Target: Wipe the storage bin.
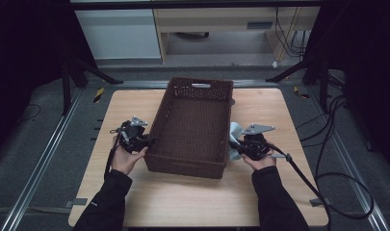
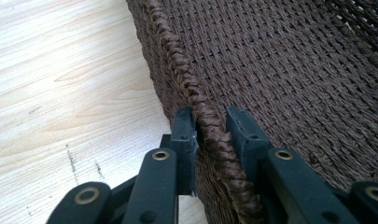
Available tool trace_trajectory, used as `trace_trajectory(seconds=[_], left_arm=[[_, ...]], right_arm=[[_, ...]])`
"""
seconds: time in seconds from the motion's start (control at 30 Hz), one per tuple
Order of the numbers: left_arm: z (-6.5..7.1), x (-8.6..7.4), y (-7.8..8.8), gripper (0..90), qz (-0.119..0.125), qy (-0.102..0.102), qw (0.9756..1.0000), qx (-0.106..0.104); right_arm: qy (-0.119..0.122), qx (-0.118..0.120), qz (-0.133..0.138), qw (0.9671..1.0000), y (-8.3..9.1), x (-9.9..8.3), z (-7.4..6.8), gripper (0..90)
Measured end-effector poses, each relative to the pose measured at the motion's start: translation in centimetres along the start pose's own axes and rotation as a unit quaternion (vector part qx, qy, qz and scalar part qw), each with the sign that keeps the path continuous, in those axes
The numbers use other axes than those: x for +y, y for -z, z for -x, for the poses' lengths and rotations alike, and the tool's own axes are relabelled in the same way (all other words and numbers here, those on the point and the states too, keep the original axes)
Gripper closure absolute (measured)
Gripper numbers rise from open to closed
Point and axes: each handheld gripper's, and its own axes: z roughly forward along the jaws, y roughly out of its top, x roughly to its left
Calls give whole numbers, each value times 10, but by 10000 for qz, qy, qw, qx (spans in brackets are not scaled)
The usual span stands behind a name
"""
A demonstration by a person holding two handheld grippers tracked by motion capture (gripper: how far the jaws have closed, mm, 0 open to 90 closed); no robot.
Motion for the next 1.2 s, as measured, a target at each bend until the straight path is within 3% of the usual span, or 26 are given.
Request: trace_trajectory(seconds=[0.2, 0.5, 0.67, 0.83, 1.2], left_arm=[[0, 0, 0, 726, -5, -7, 10000, 8], [0, 0, 0, 724, -1, -3, 10000, 15], [0, 0, 0, 723, -6, -4, 10000, 32], [2, 1, -1, 723, 6, 20, 10000, 96], [1, 3, -3, 722, -2, -21, 9999, 114]], right_arm=[[-204, -12, -319, 9993, -9, -19, 6, 836], [-238, 156, -551, 9981, -19, -27, -4, 836], [-155, 111, 73, 9998, 10, -9, -7, 836], [28, 117, 359, 9993, 29, 2, -17, 836], [-17, 158, -331, 9993, 4, -26, -22, 837]])
